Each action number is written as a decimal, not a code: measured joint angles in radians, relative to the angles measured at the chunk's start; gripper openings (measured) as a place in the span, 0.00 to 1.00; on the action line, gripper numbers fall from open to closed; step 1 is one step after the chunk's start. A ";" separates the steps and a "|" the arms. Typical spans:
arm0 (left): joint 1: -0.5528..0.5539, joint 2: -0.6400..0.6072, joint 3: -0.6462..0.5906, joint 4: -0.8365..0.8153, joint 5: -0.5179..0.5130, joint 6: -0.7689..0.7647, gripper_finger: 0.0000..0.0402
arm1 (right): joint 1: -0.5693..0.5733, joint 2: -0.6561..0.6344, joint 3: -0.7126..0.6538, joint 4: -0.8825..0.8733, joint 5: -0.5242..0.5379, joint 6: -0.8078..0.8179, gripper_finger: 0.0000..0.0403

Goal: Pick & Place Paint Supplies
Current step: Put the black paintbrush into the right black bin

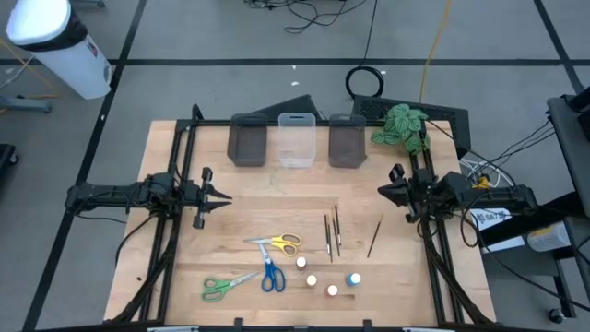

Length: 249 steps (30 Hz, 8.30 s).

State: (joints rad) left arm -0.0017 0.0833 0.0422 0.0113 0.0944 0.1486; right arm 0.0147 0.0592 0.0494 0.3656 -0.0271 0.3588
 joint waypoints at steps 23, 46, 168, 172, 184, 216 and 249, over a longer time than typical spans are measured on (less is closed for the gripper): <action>0.000 0.000 0.000 0.000 0.000 0.000 0.18 | 0.000 0.003 0.000 0.094 0.062 0.035 0.00; 0.000 0.000 0.000 0.000 0.000 0.000 0.18 | 0.295 0.751 0.635 -0.501 0.142 0.409 0.73; 0.000 0.000 0.000 0.000 0.000 0.000 0.18 | 0.387 1.116 0.360 -0.236 0.679 0.221 0.00; 0.000 0.000 0.000 0.000 0.000 0.000 0.18 | 0.346 1.096 0.360 -0.100 0.707 0.107 0.00; 0.000 0.000 0.000 0.000 0.000 0.000 0.18 | 0.069 1.094 0.363 0.505 0.672 -0.316 0.00; 0.000 0.000 0.000 0.000 0.000 0.000 0.18 | -0.650 1.478 0.560 0.394 0.262 -0.246 0.08; 0.000 0.000 0.000 0.000 0.000 0.000 0.18 | 0.037 1.462 0.558 -0.057 -0.073 -0.284 0.38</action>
State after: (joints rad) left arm -0.0015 0.0832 0.0422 0.0112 0.0947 0.1486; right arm 0.0521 1.5211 0.6075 0.3083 -0.1004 0.0744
